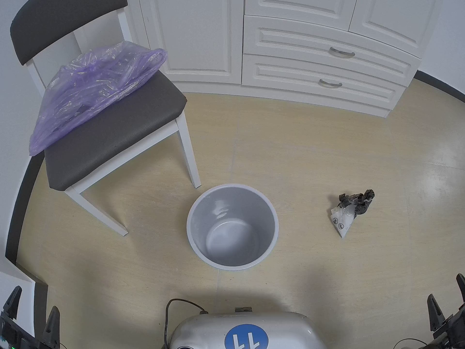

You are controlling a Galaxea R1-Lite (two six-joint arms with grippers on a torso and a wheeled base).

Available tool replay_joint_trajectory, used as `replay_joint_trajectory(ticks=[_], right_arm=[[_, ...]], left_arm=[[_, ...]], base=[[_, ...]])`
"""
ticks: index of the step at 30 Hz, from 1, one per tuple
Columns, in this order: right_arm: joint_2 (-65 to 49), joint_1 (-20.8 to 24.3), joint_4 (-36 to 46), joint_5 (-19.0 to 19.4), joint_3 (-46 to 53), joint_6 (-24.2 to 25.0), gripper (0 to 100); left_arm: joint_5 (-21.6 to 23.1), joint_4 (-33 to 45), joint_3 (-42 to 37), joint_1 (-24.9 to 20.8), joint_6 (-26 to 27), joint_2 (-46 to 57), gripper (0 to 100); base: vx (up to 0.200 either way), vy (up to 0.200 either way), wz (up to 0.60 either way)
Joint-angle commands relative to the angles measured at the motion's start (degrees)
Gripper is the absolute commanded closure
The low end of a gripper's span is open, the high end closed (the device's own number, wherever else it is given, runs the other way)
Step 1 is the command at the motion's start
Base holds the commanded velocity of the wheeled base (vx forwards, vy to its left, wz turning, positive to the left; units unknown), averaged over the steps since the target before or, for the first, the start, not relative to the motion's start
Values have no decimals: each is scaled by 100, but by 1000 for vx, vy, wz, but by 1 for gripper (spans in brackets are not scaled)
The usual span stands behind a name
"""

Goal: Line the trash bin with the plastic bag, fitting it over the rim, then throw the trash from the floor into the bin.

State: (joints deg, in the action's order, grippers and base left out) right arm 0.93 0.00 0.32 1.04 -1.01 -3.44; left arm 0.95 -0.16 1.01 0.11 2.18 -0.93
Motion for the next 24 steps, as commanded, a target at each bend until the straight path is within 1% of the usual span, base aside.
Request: replay_joint_trajectory(ticks=[1,6,10,11,12,13,15,17,18,20,21,22,24], right_arm=[[-93,0,-5,11,101,-8,0],[-93,0,-40,11,101,63,0],[-93,9,-164,-16,57,282,0],[-93,9,-471,28,-470,933,0],[-75,35,-436,37,-830,1355,0],[-22,44,-287,28,-1077,1557,0],[66,70,21,2,-1367,1495,0],[66,70,162,-7,-1340,1398,0],[57,62,179,11,-1208,1267,0],[22,53,162,28,-1015,1029,0],[30,53,118,37,-927,862,0],[57,62,118,46,-918,818,0],[136,79,109,55,-954,783,0]], left_arm=[[2,-2,-101,7,2,93,0],[2,-19,-101,-2,-51,84,0],[-69,-2,-101,-2,-306,84,0],[-165,-2,-101,-2,-447,84,0],[-192,-2,-101,-2,-456,84,0],[-192,-2,-101,-2,-456,93,0],[-165,-28,-101,-2,-447,93,0],[-165,-54,-101,-2,-412,93,0],[-130,-213,-13,-2,-456,84,0],[-69,-547,365,-11,-649,66,0],[10,-617,743,-29,-913,-22,0],[72,-555,883,-55,-939,-57,0],[160,-292,1129,-90,-790,-171,0]], base=[[0,0,0],[0,0,0],[0,0,0],[0,0,0],[0,0,0],[0,0,0],[0,0,0],[0,0,0],[0,0,0],[0,0,0],[0,0,0],[0,0,0],[0,0,0]])
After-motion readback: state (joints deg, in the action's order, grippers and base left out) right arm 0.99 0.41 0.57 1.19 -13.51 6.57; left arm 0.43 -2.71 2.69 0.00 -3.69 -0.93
